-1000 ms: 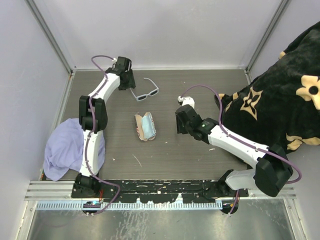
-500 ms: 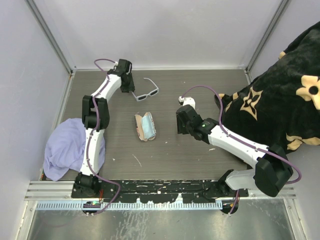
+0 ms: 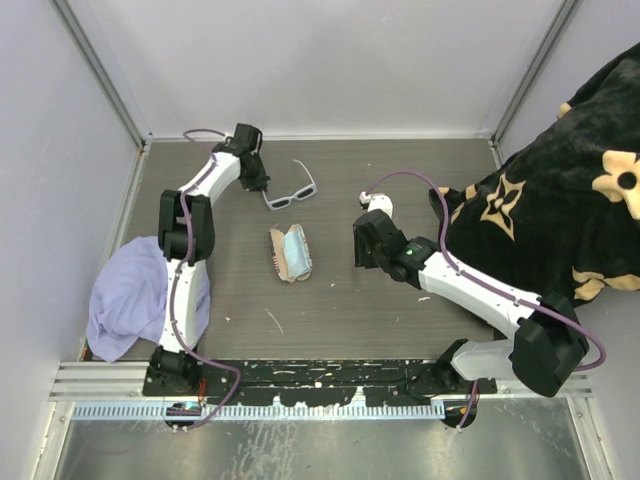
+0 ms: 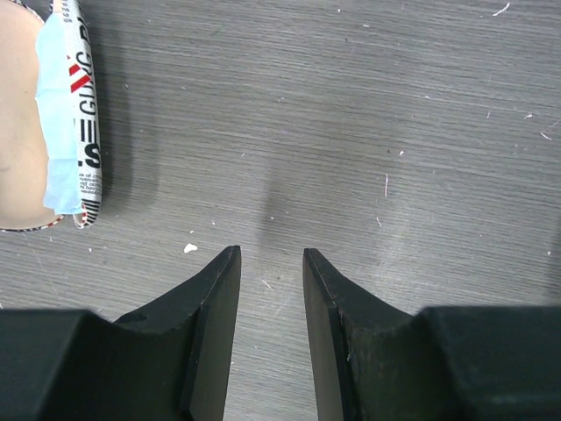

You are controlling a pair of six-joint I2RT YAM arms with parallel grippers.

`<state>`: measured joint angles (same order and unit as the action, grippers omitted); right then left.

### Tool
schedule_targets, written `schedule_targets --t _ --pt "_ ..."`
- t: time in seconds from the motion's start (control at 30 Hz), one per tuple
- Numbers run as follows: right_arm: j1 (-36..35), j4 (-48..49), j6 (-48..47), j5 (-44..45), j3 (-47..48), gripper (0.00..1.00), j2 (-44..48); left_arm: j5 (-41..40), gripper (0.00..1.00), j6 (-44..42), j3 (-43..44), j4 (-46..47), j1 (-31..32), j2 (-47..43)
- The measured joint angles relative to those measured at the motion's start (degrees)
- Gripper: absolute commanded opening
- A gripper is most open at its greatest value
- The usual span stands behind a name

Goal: Organize the sunglasses
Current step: Pick up the sunglasses from the center of the board.

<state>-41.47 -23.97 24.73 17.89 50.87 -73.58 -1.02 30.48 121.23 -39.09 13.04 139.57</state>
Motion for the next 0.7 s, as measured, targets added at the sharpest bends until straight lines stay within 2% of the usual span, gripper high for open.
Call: schedule_targets --t 0.17,0.37,0.47,0.6,0.7 --pt "0.37 -0.02 0.59 -0.02 -0.04 0.41 1.95 0.59 0.00 4.33 -5.84 1.22 0.02 -4.63" --pt "0.92 -0.09 1.99 0.04 -0.04 0.40 5.99 0.17 0.00 10.25 -14.36 2.34 0.33 -14.78" --pt "1.11 -0.20 3.45 0.39 -0.04 0.41 8.22 -4.15 0.00 14.45 -16.20 0.42 1.38 -21.00" --pt "1.11 -0.59 6.54 1.22 -0.02 0.42 12.20 -13.88 0.00 23.21 -18.78 -4.79 5.42 -31.06" --pt "1.11 -0.74 9.14 1.42 0.13 0.42 14.99 -18.64 0.00 30.58 -25.29 -6.62 9.88 -40.59"
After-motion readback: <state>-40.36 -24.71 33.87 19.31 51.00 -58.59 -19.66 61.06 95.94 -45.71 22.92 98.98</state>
